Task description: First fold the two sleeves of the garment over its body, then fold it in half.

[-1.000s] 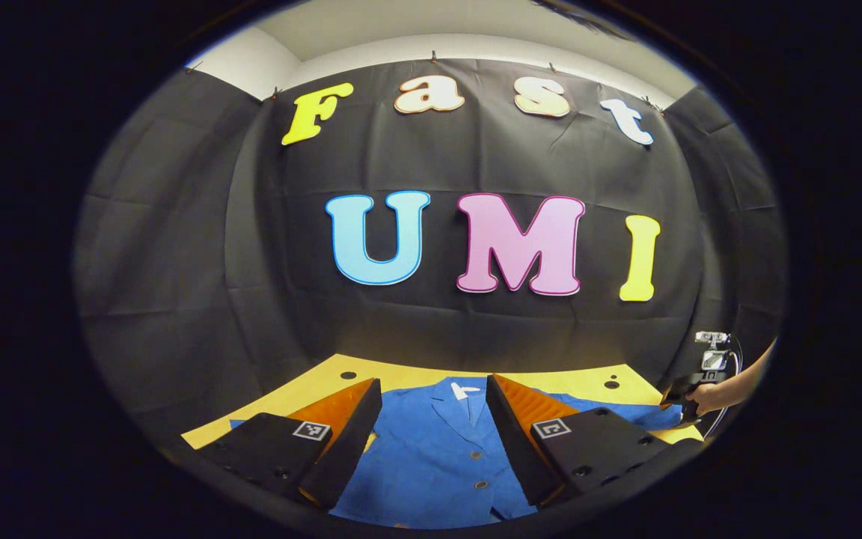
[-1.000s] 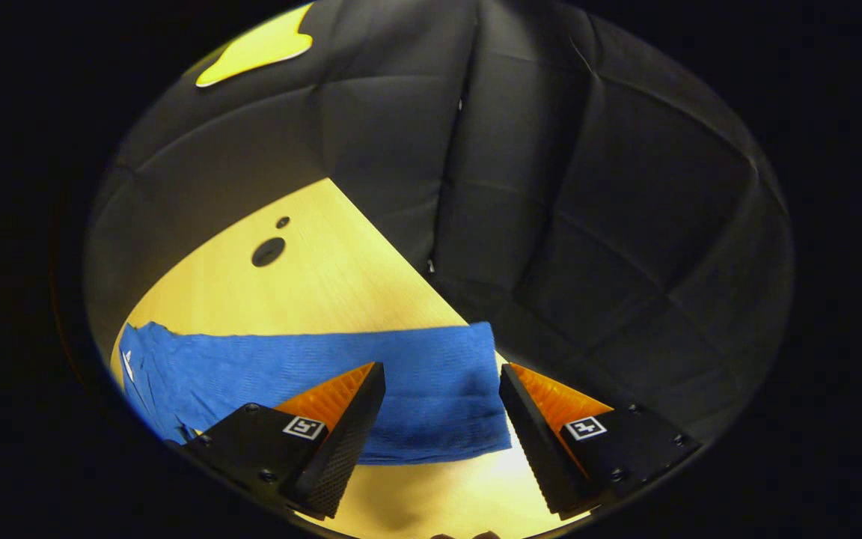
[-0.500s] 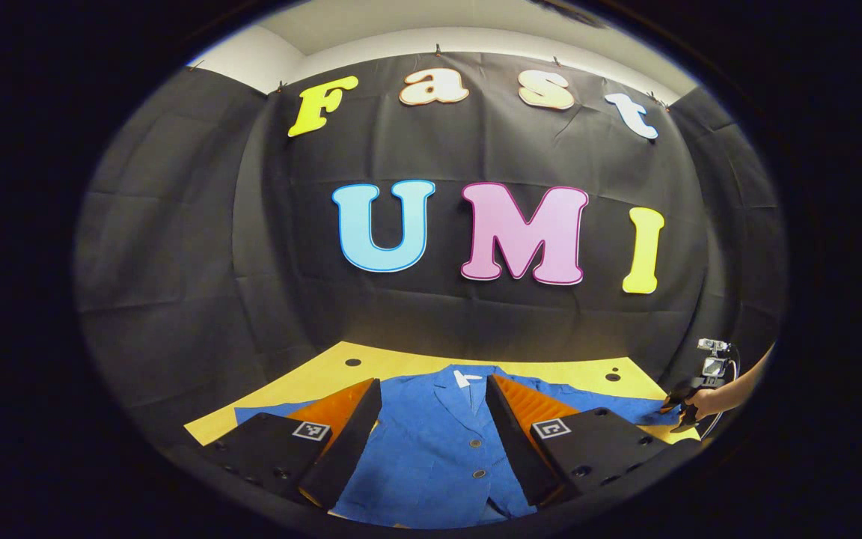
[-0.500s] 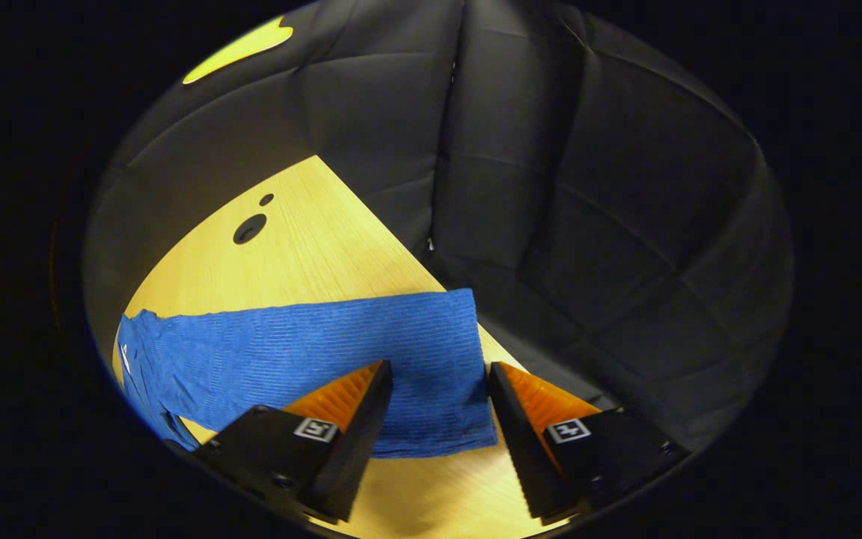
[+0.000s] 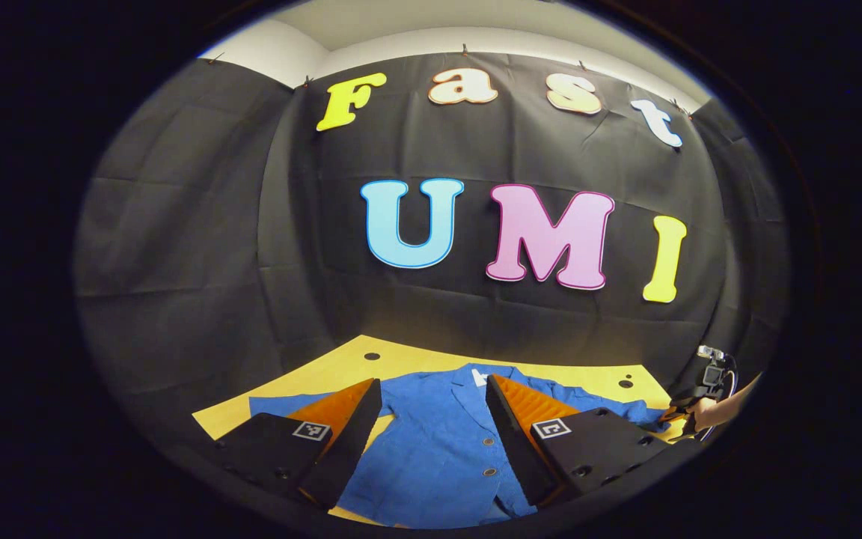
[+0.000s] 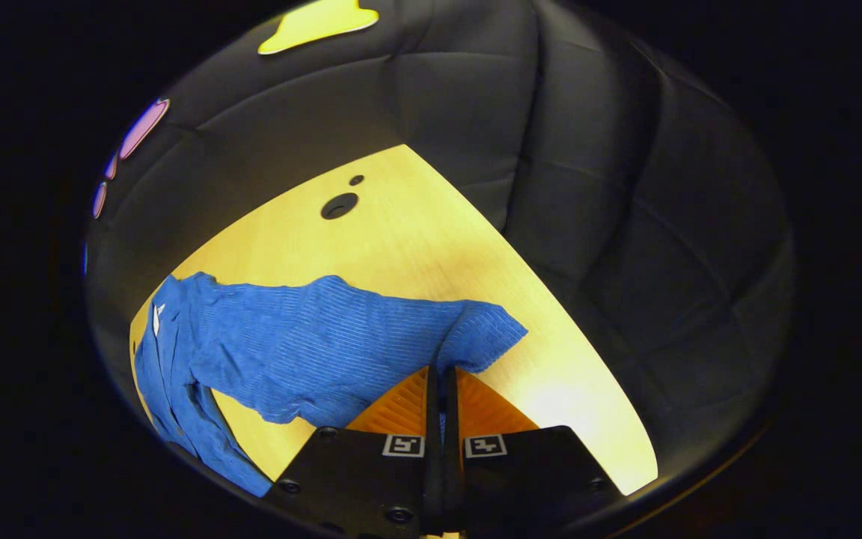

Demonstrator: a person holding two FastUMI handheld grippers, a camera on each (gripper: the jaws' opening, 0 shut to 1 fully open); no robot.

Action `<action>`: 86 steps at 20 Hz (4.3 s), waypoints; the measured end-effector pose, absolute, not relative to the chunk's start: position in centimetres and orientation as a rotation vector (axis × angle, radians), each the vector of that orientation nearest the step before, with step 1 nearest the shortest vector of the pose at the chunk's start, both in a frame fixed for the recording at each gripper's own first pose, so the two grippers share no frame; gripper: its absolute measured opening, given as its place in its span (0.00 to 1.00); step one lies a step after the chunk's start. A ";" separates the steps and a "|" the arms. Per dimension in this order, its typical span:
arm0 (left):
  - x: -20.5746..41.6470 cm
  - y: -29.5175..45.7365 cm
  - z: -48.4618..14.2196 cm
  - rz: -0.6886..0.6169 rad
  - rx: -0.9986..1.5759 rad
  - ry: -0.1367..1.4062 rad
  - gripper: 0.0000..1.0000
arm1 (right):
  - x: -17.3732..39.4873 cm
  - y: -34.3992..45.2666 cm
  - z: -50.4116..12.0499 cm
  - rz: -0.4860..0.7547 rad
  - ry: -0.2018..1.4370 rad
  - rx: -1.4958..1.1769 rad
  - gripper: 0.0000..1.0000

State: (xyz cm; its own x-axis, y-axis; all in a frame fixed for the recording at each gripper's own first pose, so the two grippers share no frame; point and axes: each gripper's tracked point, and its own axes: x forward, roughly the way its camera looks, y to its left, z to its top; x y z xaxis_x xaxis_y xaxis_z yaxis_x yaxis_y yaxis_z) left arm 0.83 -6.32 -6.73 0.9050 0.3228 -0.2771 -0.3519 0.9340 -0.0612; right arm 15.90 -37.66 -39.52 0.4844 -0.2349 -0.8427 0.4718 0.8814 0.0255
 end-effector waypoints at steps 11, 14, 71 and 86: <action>-1.4 -0.8 -7.5 0.420 -0.149 0.270 0.80 | 26.9 -11.1 -31.9 0.093 0.870 0.277 0.04; -2.7 1.1 -8.0 0.450 -0.157 0.274 0.80 | 26.7 -2.2 -31.7 0.234 0.897 0.281 0.04; 2.3 28.7 -36.1 0.535 -0.654 0.997 0.01 | -0.7 -11.1 -11.6 -0.192 0.448 0.071 0.96; 22.7 -1.3 -22.6 -0.088 -0.552 0.708 0.01 | -0.8 -16.5 -14.9 -0.258 0.507 0.145 0.97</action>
State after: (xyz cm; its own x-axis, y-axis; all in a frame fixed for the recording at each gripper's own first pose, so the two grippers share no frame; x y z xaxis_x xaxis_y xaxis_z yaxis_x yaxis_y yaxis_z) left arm 22.66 -1.26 -22.59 0.7621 -0.2590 -0.5934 -0.1064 0.8539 -0.5094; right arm -0.78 -16.48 -14.91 0.8429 -0.2075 -0.4965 0.2790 0.9575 0.0735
